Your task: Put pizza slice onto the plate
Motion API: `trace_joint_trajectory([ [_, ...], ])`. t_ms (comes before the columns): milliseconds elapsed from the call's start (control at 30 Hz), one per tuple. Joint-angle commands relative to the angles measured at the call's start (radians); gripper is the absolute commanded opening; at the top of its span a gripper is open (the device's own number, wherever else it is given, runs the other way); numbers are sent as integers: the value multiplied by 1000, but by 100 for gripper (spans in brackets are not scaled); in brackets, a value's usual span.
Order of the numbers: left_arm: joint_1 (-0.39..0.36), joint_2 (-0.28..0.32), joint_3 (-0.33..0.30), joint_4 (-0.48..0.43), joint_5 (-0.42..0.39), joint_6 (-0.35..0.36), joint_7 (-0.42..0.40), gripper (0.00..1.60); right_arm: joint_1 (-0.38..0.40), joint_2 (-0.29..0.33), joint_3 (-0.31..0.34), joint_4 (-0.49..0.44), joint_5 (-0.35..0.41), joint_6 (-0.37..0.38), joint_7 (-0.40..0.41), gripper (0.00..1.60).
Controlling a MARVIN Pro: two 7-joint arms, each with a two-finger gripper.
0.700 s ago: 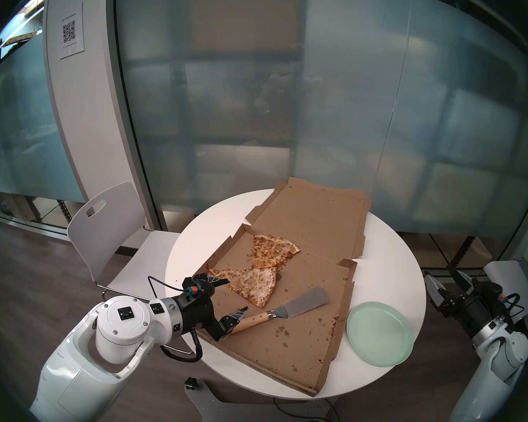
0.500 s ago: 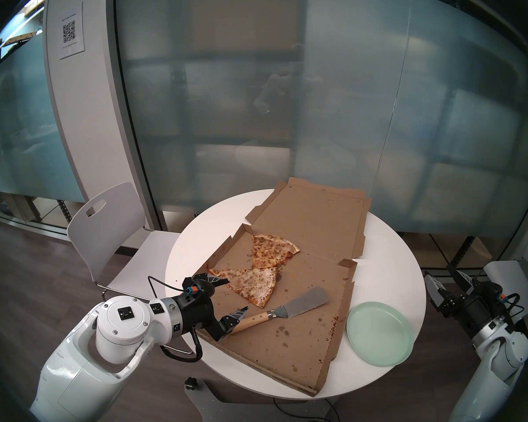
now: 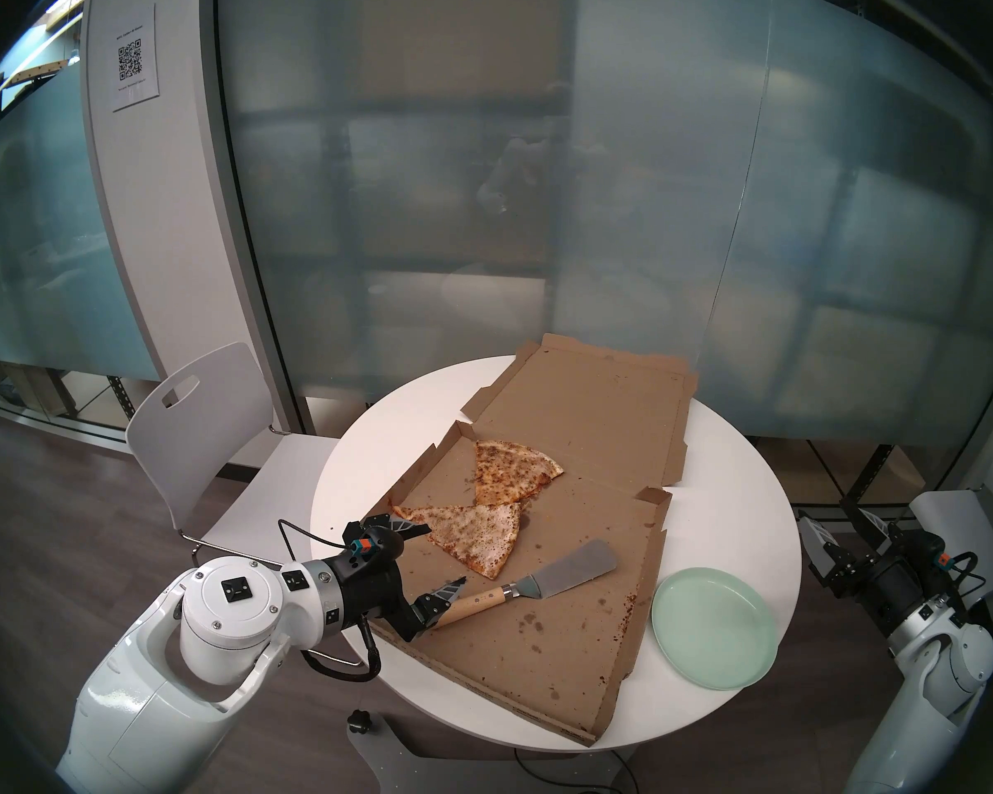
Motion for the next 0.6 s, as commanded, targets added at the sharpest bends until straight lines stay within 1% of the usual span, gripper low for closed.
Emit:
trace_joint_trajectory([
  [0, 7, 17, -10, -14, -6, -24, -19, 160, 2, -1, 1, -15, 6, 0, 2, 160],
  [33, 7, 17, -10, -14, -6, -24, -19, 160, 2, -1, 1, -15, 6, 0, 2, 160],
  [167, 20, 47, -42, -19, -40, -41, -75, 160, 2, -1, 1, -15, 6, 0, 2, 160],
  [267, 27, 47, -52, -21, -46, -44, -83, 160, 2, -1, 1, -15, 6, 0, 2, 160],
  [300, 28, 53, -57, -20, -50, -45, -97, 160, 2, -1, 1, -15, 6, 0, 2, 160],
  [467, 22, 64, -55, -4, -57, -50, -126, 160, 2, -1, 1, -15, 6, 0, 2, 160],
  [567, 9, 65, -39, 8, -54, -48, -139, 160, 2, -1, 1, -16, 6, 0, 2, 160],
])
